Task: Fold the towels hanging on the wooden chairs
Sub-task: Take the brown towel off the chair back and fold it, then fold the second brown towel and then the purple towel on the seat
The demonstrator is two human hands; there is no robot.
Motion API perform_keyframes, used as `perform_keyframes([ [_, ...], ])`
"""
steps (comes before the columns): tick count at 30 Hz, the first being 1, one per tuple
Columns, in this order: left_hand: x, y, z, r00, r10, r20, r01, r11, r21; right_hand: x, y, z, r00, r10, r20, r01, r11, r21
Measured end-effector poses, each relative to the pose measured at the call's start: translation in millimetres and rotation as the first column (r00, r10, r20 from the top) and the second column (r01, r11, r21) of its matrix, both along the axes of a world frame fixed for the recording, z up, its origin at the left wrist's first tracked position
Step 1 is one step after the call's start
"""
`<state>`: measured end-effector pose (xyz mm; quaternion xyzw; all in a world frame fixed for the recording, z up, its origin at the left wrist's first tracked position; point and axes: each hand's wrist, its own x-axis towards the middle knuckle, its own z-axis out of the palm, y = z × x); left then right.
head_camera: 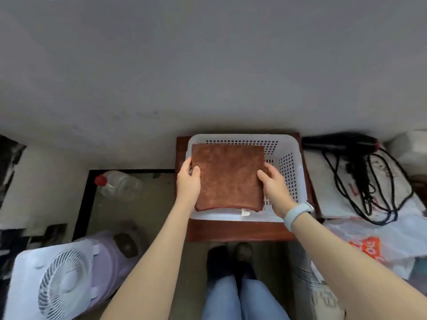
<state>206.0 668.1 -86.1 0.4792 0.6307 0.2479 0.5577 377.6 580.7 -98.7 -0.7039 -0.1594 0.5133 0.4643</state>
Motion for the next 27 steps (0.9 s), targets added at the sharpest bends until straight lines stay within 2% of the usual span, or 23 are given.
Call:
perform_keyframes([
  [3, 7.6, 14.8, -18.3, 0.986, -0.034, -0.164, 0.04, 0.999, 0.034, 2.1, 19.8, -26.3, 0.999, 0.034, 0.022, -0.031, 0.995, -0.092],
  [6, 20.6, 6.2, -23.4, 0.891, -0.136, -0.434, 0.256, 0.939, 0.231, 5.4, 27.4, -38.1, 0.992, 0.112, 0.056, -0.101, 0.98, -0.174],
  [8, 27.4, -4.3, -24.2, 0.797, -0.153, -0.584, 0.429, 0.824, 0.371, 5.8, 26.3, -40.3, 0.941, 0.186, 0.282, -0.12, 0.965, -0.234],
  [9, 30.0, -5.4, -26.8, 0.766, -0.159, -0.622, 0.495, 0.764, 0.414, 5.1, 25.5, -40.3, 0.858, 0.225, 0.462, -0.112, 0.959, -0.259],
  [11, 33.3, 1.6, -36.1, 0.694, -0.225, -0.684, 0.615, 0.679, 0.401, -0.2, 27.5, -37.7, 0.56, 0.299, 0.772, -0.143, 0.954, -0.265],
  [13, 35.5, 16.7, -50.3, 0.585, -0.304, -0.751, 0.719, 0.624, 0.307, -8.5, 36.6, -41.1, 0.287, 0.352, 0.891, -0.291, 0.918, -0.27],
  [15, 36.2, 27.8, -65.7, 0.482, -0.345, -0.805, 0.782, 0.585, 0.217, -16.7, 47.3, -47.2, 0.145, 0.451, 0.881, -0.422, 0.833, -0.358],
  [17, 34.5, 27.8, -78.7, 0.419, -0.351, -0.837, 0.803, 0.574, 0.161, -19.4, 52.7, -59.5, 0.114, 0.562, 0.819, -0.472, 0.756, -0.453],
  [21, 28.4, 5.8, -94.7, 0.398, -0.311, -0.863, 0.786, 0.601, 0.146, -10.6, 47.0, -85.8, 0.041, 0.643, 0.765, -0.513, 0.67, -0.536],
  [23, 28.5, 0.3, -101.2, 0.395, -0.304, -0.867, 0.776, 0.616, 0.137, -7.2, 44.9, -93.3, 0.011, 0.65, 0.76, -0.519, 0.654, -0.551],
  [27, 32.1, 6.4, -108.4, 0.383, -0.339, -0.859, 0.774, 0.626, 0.098, -7.0, 47.5, -100.0, 0.04, 0.652, 0.757, -0.526, 0.658, -0.539],
])
